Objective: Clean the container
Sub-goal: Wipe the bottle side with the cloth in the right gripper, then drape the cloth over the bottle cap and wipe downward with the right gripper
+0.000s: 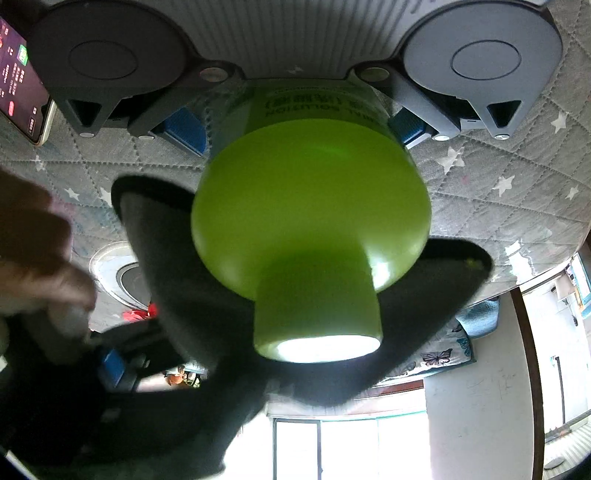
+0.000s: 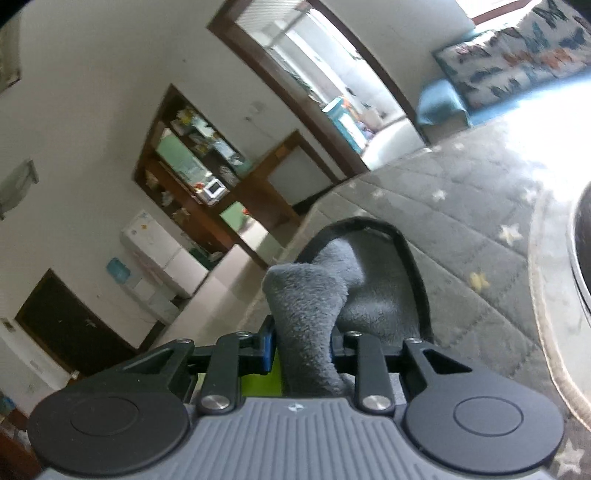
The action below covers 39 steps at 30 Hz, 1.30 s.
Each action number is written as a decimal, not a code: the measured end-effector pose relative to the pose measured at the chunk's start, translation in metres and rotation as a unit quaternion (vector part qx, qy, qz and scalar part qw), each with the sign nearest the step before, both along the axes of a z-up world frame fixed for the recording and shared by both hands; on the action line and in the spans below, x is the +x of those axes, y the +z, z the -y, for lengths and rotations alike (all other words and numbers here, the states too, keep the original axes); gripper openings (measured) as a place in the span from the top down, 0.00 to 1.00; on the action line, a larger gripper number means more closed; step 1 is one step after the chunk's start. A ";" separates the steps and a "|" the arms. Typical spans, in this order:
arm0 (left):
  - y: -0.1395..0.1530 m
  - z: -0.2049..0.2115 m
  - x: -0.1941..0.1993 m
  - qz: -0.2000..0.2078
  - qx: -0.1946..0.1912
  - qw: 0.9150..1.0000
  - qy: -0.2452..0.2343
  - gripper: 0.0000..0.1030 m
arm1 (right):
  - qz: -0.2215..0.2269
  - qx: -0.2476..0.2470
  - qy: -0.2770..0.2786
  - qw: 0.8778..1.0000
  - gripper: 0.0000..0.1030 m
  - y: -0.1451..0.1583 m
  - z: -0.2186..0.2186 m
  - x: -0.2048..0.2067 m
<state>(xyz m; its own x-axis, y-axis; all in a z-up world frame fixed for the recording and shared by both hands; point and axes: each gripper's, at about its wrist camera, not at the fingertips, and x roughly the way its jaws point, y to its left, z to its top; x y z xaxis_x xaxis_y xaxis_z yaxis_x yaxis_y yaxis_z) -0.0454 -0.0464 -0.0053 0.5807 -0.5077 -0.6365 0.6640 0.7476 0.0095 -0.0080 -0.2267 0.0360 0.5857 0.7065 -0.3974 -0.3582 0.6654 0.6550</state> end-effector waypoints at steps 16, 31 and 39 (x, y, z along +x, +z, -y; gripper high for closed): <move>-0.001 0.001 0.000 0.000 0.000 1.000 0.000 0.00 | -0.041 0.004 -0.012 0.999 0.76 -0.013 0.016 -0.015; -0.004 -0.001 0.005 0.000 0.000 1.000 0.000 0.00 | -0.010 0.077 0.003 0.997 0.76 0.002 0.014 -0.001; -0.004 -0.001 0.006 0.000 0.000 1.000 0.000 0.00 | -0.041 0.070 -0.009 0.997 0.70 -0.020 0.012 0.013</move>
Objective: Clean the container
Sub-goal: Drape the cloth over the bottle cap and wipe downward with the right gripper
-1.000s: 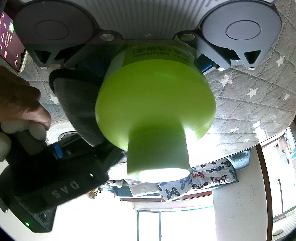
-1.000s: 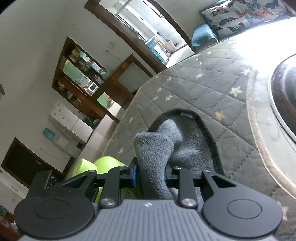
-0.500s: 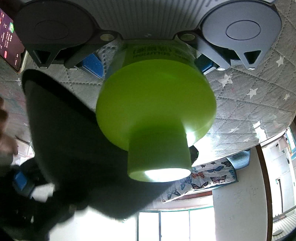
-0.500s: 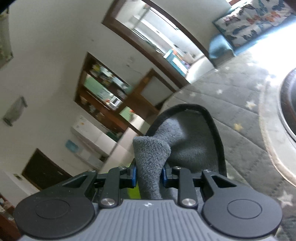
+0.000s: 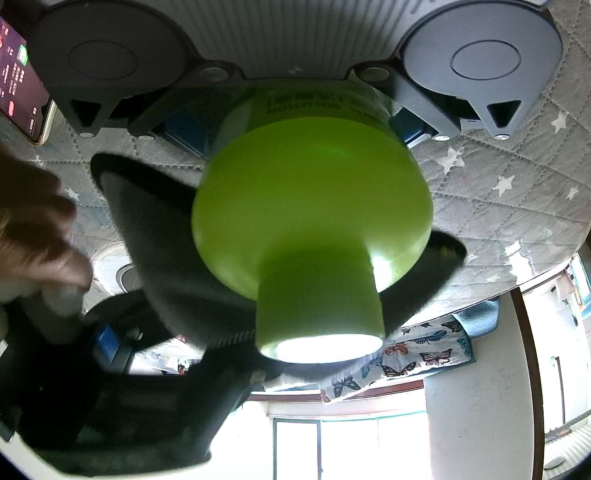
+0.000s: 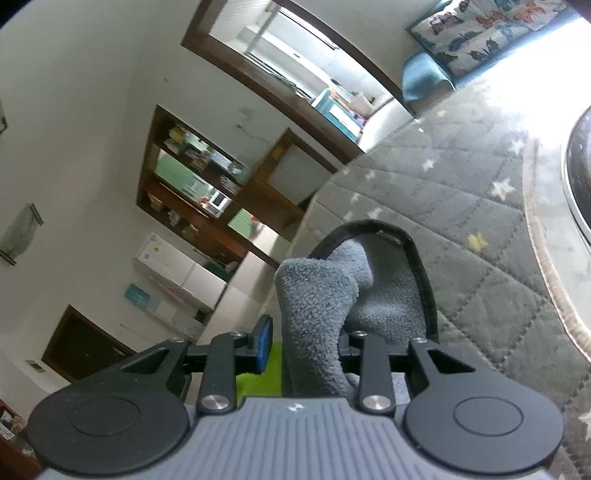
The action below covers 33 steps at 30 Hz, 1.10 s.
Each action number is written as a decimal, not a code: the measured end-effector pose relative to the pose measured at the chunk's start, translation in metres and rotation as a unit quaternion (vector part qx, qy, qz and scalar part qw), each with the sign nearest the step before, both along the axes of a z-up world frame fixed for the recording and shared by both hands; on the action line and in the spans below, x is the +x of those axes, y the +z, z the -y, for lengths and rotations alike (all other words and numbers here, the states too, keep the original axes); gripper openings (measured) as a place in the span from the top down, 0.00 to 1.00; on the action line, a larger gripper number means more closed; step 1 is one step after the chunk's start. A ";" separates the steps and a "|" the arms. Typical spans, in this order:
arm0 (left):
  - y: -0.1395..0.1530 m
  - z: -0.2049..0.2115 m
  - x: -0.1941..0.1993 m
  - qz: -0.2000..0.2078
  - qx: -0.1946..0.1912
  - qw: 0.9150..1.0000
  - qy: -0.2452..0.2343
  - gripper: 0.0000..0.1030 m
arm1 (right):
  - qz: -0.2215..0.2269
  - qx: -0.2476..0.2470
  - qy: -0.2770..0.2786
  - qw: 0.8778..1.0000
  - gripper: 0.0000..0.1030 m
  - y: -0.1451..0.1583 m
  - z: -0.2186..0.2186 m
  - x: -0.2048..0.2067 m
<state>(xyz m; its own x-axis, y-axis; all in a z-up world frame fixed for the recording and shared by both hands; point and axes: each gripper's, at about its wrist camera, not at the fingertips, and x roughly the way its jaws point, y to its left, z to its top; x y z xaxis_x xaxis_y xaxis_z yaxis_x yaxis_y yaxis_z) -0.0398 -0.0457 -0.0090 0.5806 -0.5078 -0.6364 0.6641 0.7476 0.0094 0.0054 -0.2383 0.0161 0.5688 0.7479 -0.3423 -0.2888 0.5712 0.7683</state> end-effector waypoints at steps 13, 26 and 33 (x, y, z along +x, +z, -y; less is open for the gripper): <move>0.000 0.000 0.000 0.000 0.000 1.000 0.000 0.00 | -0.048 -0.016 -0.022 0.998 0.70 -0.028 0.009 -0.002; 0.000 -0.001 0.000 0.000 0.000 1.000 0.000 0.00 | 0.002 0.025 -0.017 1.000 0.70 -0.011 0.017 -0.022; 0.000 -0.002 0.000 0.000 0.000 1.000 0.000 0.00 | 0.028 0.049 0.000 0.998 0.70 0.003 0.006 -0.010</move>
<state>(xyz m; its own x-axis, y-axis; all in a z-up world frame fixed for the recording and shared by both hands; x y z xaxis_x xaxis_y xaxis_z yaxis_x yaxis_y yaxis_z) -0.0401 -0.0437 -0.0089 0.5806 -0.5079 -0.6363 0.6642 0.7475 0.0094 -0.0042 -0.2447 0.0192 0.5844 0.7766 -0.2352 -0.3335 0.4940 0.8029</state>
